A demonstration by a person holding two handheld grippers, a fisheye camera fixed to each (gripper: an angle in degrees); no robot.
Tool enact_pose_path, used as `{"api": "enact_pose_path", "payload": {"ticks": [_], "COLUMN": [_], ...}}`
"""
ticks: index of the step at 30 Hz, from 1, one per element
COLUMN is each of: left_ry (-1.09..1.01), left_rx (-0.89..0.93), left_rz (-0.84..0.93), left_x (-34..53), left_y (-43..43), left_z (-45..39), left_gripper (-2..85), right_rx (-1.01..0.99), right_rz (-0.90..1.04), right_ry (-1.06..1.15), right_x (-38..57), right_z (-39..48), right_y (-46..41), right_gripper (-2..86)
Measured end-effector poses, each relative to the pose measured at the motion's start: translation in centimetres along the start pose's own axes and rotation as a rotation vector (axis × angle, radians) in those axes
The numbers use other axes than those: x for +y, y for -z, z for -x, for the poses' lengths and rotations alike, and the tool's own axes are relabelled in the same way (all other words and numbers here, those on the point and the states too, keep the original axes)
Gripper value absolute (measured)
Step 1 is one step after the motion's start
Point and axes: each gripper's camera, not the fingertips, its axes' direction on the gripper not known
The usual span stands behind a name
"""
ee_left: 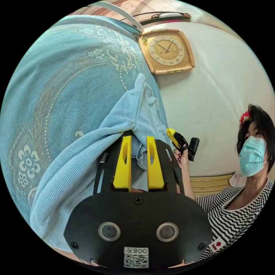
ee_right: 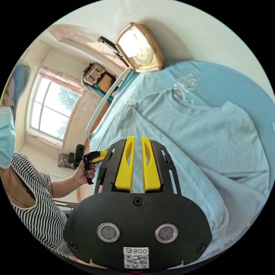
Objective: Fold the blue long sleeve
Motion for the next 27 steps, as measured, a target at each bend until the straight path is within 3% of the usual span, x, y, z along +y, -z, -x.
{"api": "enact_pose_path", "payload": {"ticks": [6, 13, 21, 27], "left_ry": [0.082, 0.028, 0.024, 0.041], "left_rx": [0.121, 0.160, 0.101, 0.081], "left_rz": [-0.071, -0.108, -0.150, -0.146], "left_x": [-1.6, -2.5, -3.0, -1.1], "left_y": [1.4, 4.8, 7.0, 9.0], "left_z": [2.0, 0.3, -0.2, -2.2], "left_gripper": [5.4, 3.8, 3.3, 2.2], "right_rx": [-0.005, -0.001, 0.040, 0.012], "right_rz": [0.113, 0.275, 0.293, 0.078], "right_ry": [0.139, 0.137, 0.175, 0.150], "right_x": [-9.7, -12.0, -11.8, -8.8], "right_z": [1.2, -0.1, 0.3, 0.3], "right_y": [-9.7, -16.7, -18.7, -13.6], "right_gripper": [6.0, 3.9, 1.1, 0.5]}}
